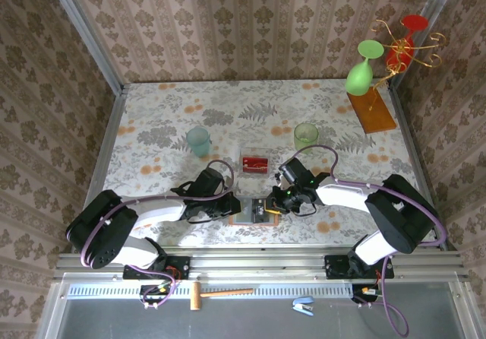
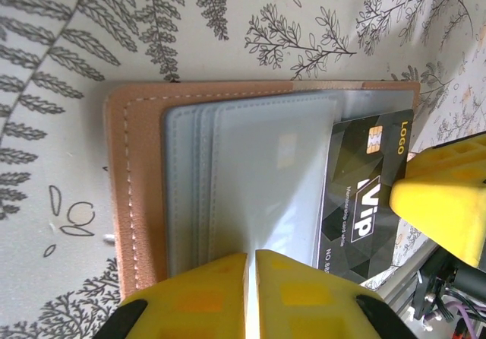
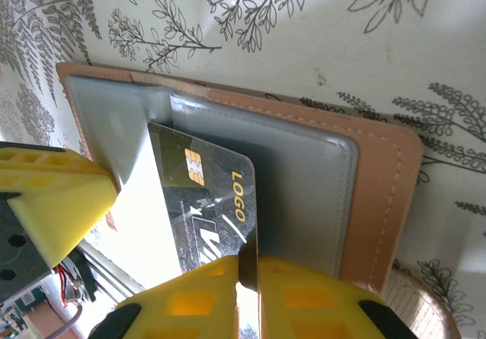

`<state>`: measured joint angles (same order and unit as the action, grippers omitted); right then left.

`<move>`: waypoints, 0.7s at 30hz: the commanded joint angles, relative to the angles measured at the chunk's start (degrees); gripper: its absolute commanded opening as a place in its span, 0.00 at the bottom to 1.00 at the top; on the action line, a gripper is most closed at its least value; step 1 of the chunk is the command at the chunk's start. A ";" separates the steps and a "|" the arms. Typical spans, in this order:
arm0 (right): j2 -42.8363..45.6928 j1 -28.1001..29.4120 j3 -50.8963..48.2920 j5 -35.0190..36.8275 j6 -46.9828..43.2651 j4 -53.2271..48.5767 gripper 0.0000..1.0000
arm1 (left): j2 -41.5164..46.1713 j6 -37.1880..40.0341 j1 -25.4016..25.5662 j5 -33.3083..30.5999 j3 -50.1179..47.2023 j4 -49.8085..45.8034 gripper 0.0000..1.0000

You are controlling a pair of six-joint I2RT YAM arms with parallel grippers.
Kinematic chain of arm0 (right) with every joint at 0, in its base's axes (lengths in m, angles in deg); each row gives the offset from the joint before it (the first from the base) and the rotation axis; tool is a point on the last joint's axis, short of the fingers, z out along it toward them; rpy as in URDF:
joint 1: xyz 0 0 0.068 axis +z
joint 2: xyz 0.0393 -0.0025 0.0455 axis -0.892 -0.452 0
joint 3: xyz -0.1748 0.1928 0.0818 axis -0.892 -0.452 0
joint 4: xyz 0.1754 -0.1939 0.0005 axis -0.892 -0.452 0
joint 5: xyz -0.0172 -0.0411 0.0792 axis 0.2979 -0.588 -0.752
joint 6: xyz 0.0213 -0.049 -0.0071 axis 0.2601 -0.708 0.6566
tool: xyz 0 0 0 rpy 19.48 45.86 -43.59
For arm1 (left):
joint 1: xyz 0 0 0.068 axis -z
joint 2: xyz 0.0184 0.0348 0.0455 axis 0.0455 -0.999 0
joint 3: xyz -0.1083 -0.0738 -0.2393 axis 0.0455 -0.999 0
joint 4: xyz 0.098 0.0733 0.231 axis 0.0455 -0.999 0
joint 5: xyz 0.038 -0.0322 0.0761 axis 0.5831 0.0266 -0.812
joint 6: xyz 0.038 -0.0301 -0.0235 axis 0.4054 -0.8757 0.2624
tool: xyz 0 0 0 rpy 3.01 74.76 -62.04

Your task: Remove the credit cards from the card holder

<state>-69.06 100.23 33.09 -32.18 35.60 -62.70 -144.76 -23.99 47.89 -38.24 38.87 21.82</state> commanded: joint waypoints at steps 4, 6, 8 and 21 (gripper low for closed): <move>2.43 -0.43 1.53 2.52 -1.71 -4.19 0.12 | 1.08 -1.29 0.77 -2.01 -1.78 -0.73 0.12; 2.80 -0.36 1.55 2.78 -1.85 -4.64 0.12 | 1.25 -1.58 0.82 -2.14 -2.00 -0.29 0.13; 3.20 -0.36 1.70 3.17 -2.00 -5.14 0.12 | 1.43 -1.77 0.99 -2.23 -2.17 -0.10 0.13; 5.46 0.66 2.12 4.62 -0.14 -4.89 0.12 | 2.01 -2.56 1.55 -2.21 -2.13 1.03 0.14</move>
<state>-64.86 100.41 33.42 -29.34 34.64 -66.09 -143.95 -25.61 49.11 -39.36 37.80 23.70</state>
